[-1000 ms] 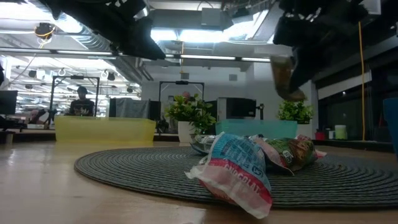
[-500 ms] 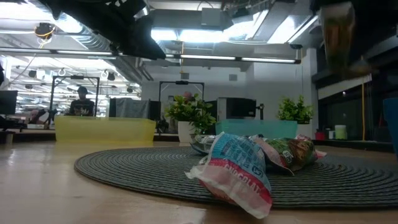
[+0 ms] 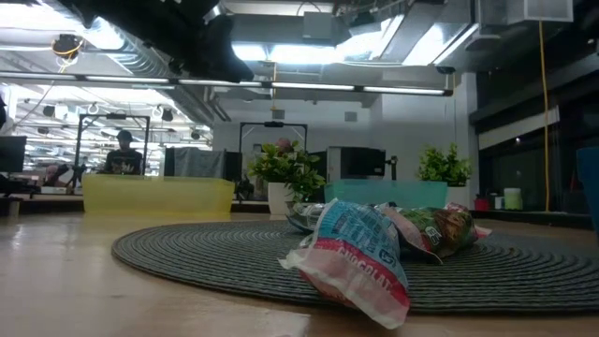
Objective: Pick and place Granola Bars by type
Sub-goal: Put the yellow granola bar into the blue bin
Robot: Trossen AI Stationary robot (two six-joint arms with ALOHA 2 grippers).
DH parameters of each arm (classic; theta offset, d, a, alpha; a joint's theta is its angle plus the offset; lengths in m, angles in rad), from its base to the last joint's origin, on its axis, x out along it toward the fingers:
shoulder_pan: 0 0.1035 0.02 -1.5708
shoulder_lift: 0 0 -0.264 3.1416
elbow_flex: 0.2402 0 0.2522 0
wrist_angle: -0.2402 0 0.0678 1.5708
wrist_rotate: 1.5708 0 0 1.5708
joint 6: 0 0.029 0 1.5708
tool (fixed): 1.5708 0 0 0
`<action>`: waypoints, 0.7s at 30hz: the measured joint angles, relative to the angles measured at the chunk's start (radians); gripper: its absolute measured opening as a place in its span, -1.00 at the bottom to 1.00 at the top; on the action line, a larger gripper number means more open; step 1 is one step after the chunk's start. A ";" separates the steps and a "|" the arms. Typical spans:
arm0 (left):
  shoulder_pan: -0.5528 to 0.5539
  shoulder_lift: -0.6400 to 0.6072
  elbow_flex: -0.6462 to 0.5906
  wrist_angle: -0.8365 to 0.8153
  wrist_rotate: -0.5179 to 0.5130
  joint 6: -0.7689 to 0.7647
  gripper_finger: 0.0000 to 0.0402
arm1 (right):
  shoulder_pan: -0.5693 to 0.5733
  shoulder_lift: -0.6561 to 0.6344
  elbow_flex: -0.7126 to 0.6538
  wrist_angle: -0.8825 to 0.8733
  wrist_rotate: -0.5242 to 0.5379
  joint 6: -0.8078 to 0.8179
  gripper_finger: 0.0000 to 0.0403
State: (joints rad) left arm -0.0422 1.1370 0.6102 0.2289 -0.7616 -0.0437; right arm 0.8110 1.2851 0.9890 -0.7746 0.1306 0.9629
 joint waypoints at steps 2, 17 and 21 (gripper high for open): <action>0.000 0.000 0.000 0.017 0.000 0.017 -0.03 | 0.035 0.032 0.000 -0.009 -0.010 0.038 -0.97; 0.000 0.000 0.000 0.105 0.011 0.066 -0.03 | 0.091 0.247 0.000 -0.016 -0.110 0.133 -0.96; 0.000 0.000 0.000 0.109 0.031 0.067 -0.03 | 0.091 0.258 0.000 0.002 -0.142 0.133 -0.92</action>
State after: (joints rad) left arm -0.0425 1.1370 0.6102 0.3377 -0.7308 0.0233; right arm 0.9016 1.5436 0.9890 -0.7726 -0.0110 1.0956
